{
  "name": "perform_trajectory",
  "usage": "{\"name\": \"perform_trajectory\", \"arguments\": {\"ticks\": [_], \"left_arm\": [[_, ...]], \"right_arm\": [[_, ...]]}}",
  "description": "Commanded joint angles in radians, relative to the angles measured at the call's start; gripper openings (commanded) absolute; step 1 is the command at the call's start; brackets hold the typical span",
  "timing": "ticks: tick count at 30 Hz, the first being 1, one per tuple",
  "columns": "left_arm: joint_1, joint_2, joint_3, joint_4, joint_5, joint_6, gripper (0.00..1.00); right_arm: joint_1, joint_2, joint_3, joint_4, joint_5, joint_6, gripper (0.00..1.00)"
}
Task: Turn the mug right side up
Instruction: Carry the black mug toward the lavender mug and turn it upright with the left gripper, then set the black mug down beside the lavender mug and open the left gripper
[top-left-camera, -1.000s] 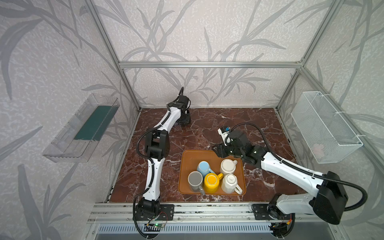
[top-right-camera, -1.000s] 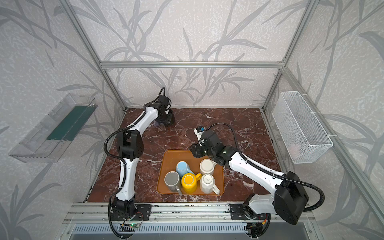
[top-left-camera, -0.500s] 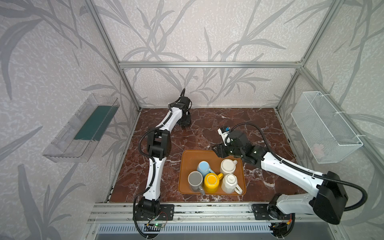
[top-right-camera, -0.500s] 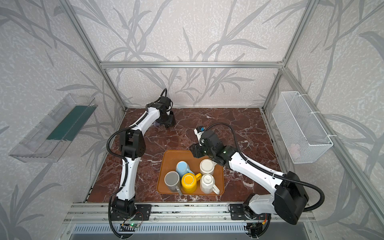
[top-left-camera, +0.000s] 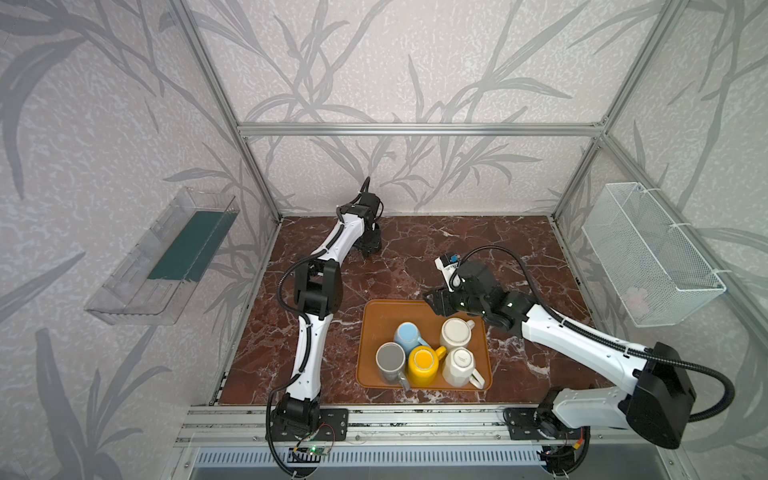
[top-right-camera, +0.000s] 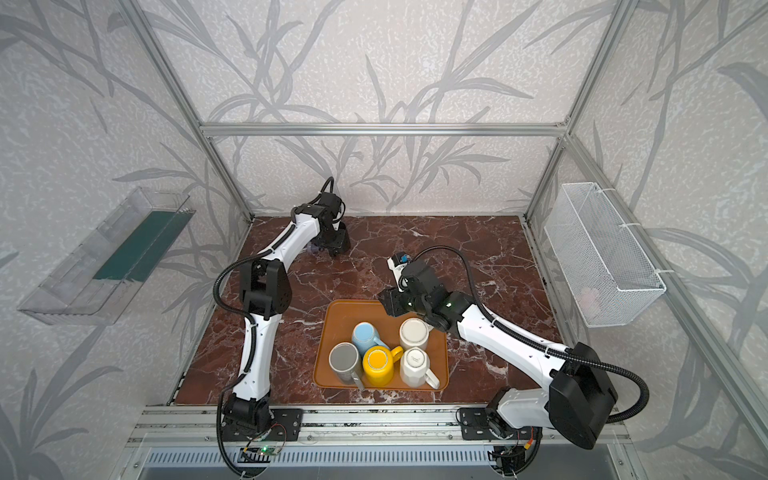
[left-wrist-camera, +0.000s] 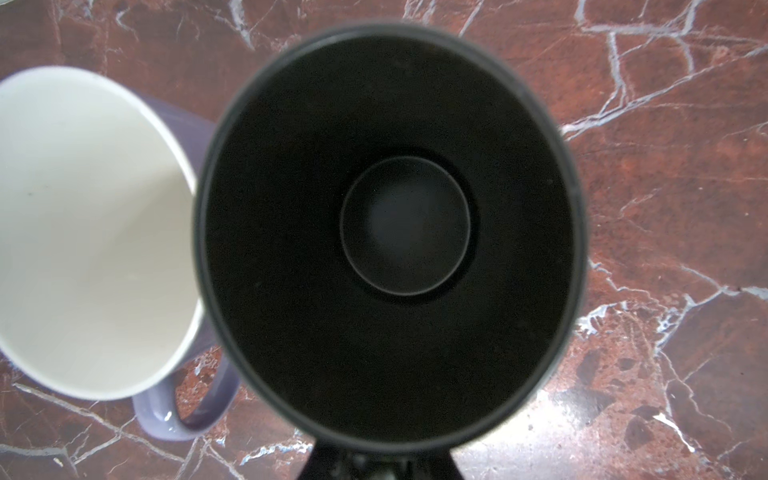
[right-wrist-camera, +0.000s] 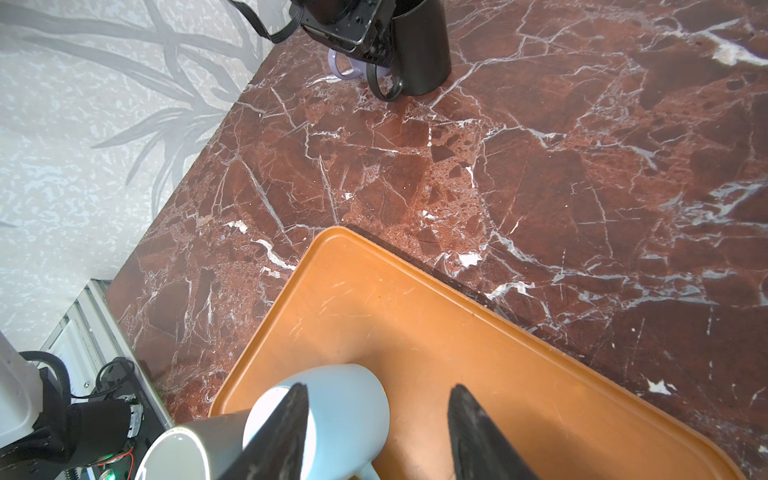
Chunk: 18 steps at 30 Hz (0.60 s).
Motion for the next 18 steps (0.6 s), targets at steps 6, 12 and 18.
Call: {"name": "perform_trajectory", "arguments": {"ticks": [6, 12, 18], "left_arm": [[-0.007, 0.007, 0.049, -0.01, -0.018, 0.019, 0.4], [-0.008, -0.008, 0.051, -0.025, -0.032, -0.004, 0.53], [-0.007, -0.068, 0.009, -0.029, -0.026, -0.014, 0.6]], "right_arm": [[0.012, -0.014, 0.001, 0.0, 0.009, -0.014, 0.55], [0.018, -0.004, 0.006, -0.005, 0.009, -0.02, 0.55], [0.026, 0.02, 0.023, -0.014, 0.003, -0.035, 0.55]]}}
